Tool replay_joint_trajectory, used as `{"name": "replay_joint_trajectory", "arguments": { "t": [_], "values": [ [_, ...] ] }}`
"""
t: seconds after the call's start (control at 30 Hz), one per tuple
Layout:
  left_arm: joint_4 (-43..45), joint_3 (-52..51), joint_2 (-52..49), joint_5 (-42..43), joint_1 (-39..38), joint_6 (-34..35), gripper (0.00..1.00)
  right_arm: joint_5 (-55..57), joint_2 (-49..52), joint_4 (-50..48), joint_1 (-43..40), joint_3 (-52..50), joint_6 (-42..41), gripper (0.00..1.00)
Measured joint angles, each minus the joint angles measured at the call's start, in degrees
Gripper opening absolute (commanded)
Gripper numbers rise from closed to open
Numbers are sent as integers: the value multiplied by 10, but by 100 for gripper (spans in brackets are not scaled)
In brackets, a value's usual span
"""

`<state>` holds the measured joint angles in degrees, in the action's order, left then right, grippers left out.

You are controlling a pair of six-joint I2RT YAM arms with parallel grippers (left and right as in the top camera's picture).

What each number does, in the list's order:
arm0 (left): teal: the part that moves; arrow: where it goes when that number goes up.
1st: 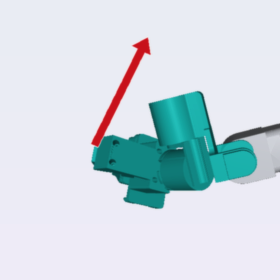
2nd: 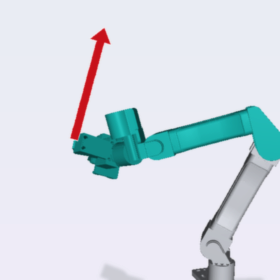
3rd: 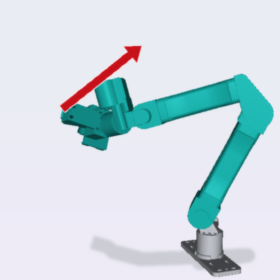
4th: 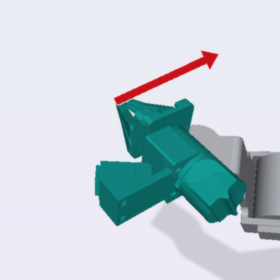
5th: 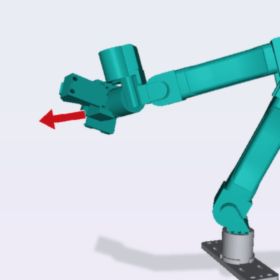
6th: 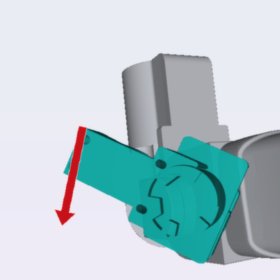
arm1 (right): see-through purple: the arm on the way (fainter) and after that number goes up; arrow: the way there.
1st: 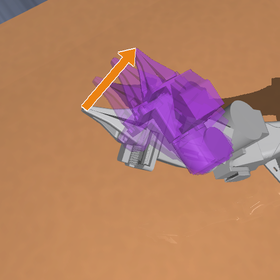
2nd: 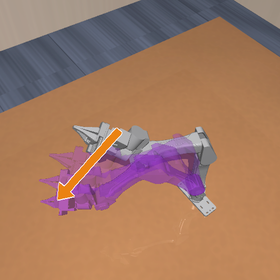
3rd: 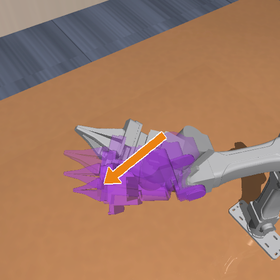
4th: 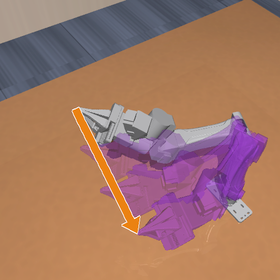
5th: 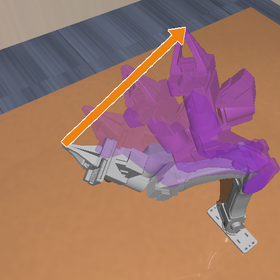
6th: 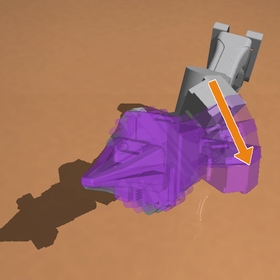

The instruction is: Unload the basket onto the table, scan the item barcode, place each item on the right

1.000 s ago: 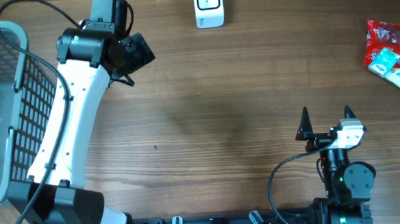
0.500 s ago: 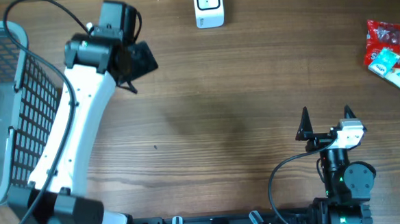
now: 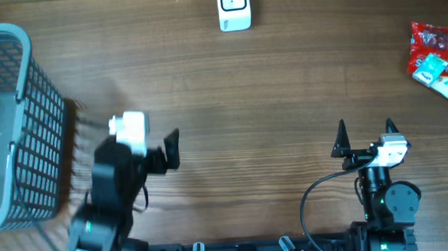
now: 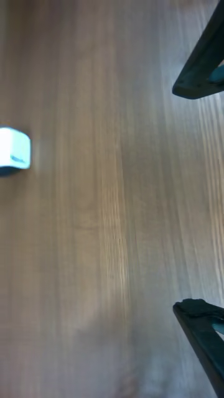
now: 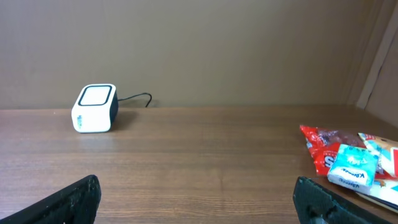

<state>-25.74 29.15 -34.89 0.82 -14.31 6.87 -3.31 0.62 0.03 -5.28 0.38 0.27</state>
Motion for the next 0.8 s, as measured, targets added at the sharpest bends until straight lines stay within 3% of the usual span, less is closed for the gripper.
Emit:
{"name": "replay_joint_trajectory", "arguments": {
  "t": [0.13, 0.27, 0.43, 0.8],
  "values": [
    [17, -105, 219, 8, 40, -21, 100, 0, 1, 0, 0, 0, 0, 100],
    [17, -151, 298, 10, 74, -24, 100, 0, 0, 0, 0, 0, 0, 100],
    [24, -184, 337, 20, 119, -24, 100, 0, 0, 0, 0, 0, 0, 100],
    [202, -271, 341, 37, 185, -28, 100, 0, 0, 0, 0, 0, 0, 100]
  ]
}}
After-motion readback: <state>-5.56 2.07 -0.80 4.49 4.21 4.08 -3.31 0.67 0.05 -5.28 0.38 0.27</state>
